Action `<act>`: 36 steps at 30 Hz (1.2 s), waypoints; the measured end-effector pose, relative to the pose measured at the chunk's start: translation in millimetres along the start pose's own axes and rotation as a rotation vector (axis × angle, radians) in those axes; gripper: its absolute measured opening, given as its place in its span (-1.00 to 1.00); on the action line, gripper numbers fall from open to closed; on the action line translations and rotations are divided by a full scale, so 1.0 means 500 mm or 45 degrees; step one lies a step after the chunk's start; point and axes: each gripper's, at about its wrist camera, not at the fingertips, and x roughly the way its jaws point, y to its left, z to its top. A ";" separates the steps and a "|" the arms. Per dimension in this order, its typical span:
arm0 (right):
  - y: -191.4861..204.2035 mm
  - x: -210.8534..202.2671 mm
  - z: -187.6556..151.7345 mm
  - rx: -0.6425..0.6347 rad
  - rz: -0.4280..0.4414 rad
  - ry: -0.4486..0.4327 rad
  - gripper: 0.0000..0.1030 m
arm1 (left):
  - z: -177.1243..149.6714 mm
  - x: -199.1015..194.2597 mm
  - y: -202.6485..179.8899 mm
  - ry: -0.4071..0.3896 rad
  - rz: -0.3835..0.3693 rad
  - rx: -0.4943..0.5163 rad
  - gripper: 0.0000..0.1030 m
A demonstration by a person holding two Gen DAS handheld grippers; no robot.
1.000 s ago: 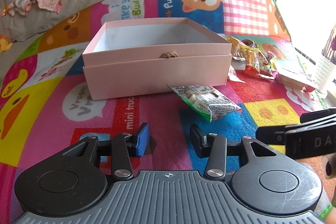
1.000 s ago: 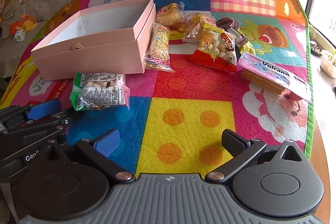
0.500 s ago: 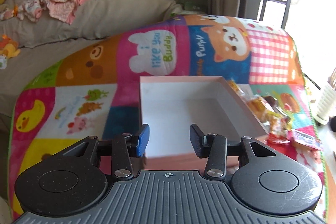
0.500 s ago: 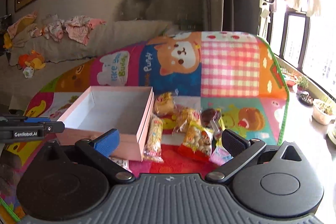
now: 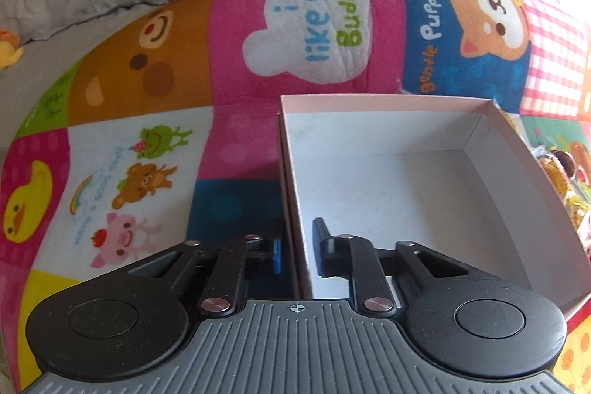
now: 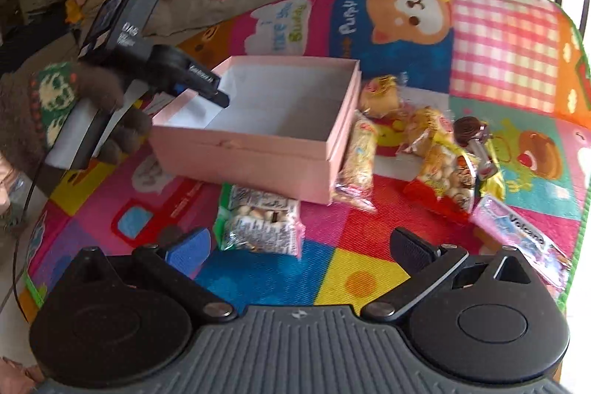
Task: Organize objects
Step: 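Clamp the pink box wall between the left gripper fingers, then drop the white-green snack bag into the box with right gripper while left holds box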
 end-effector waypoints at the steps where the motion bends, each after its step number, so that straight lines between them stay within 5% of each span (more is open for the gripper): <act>1: 0.012 0.017 0.001 -0.013 0.022 0.014 1.00 | -0.002 0.006 0.005 0.026 -0.007 -0.015 -0.73; 11: 0.027 0.164 0.024 0.016 -0.058 0.119 0.96 | -0.019 0.005 0.011 0.051 -0.029 -0.051 -0.77; 16: 0.042 0.123 0.020 -0.055 -0.056 0.153 0.18 | -0.021 0.005 0.015 0.043 -0.042 -0.059 -0.76; 24: 0.036 0.037 -0.002 0.014 -0.014 0.232 0.08 | -0.027 0.000 0.017 0.033 -0.060 -0.084 -0.73; 29: 0.032 -0.037 0.043 0.054 0.048 0.125 0.08 | -0.037 -0.006 0.019 0.025 -0.065 -0.094 -0.73; 36: 0.053 -0.054 0.201 -0.023 0.012 -0.165 0.08 | -0.049 -0.014 0.021 0.013 -0.066 -0.125 -0.73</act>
